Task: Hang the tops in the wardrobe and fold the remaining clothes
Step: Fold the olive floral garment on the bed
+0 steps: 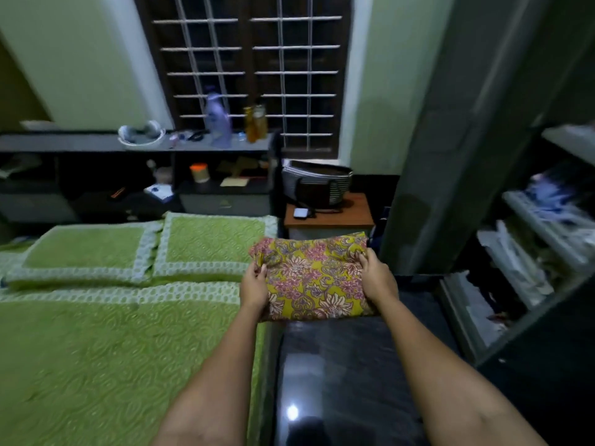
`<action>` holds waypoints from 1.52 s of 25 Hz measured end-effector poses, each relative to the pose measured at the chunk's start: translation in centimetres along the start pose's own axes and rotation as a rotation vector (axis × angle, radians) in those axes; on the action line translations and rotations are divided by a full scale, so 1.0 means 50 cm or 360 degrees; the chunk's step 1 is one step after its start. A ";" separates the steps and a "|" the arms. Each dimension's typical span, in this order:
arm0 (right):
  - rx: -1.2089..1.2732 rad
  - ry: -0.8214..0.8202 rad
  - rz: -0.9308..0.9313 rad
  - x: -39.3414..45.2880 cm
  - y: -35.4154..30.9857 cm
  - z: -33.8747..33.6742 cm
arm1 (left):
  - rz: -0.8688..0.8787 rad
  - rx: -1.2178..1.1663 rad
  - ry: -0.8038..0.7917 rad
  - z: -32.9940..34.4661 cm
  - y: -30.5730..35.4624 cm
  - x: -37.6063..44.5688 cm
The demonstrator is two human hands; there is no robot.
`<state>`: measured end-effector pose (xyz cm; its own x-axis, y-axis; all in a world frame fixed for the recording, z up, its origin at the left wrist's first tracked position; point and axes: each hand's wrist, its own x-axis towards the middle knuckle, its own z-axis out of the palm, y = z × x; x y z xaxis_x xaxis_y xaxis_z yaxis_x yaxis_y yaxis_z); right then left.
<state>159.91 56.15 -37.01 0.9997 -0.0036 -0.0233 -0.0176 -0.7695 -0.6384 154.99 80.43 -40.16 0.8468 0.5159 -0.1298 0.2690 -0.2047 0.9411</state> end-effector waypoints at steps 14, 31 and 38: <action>-0.0035 0.0951 0.0684 0.411 0.283 -0.346 | 0.0397 -0.0320 -0.0997 0.717 0.382 0.365; -0.0208 0.1721 0.1326 0.762 0.634 -0.818 | 0.0680 -0.0233 -0.1980 1.590 0.854 0.442; -0.0280 0.1991 0.1389 0.884 0.734 -1.058 | 0.0811 -0.0418 -0.2224 1.857 1.093 0.380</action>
<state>204.28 -6.03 -20.76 0.0533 -0.9281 0.3686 -0.6748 -0.3056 -0.6717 228.38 1.80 -20.17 0.6049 -0.7764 0.1767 -0.1389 0.1156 0.9835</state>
